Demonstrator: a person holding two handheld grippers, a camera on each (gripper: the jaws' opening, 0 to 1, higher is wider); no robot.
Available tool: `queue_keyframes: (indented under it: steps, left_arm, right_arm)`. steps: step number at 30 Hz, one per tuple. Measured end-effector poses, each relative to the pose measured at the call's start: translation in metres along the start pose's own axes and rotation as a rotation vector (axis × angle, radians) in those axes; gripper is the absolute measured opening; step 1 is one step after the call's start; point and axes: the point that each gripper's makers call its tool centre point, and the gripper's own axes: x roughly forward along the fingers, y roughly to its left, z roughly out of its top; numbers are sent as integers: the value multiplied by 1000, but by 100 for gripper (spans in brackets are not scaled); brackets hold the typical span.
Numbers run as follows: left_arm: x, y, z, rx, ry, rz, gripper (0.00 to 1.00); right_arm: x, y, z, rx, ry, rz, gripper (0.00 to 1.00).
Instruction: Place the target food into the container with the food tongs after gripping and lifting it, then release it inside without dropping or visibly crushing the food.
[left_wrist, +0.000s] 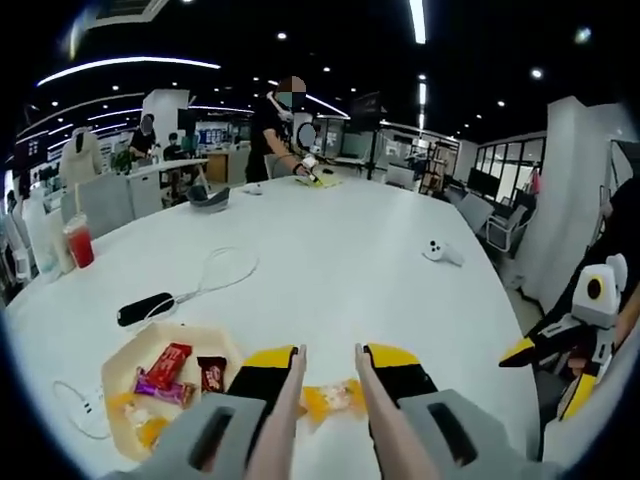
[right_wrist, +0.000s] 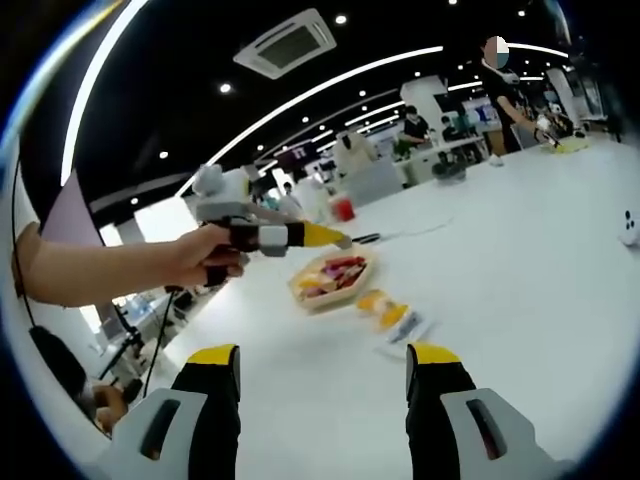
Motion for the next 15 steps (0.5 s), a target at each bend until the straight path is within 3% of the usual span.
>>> queue_keyframes:
  steps: [15]
  left_arm:
    - [16, 2, -21, 16, 64, -41, 25]
  right_arm:
    - [1, -9, -3, 19, 3, -18, 68]
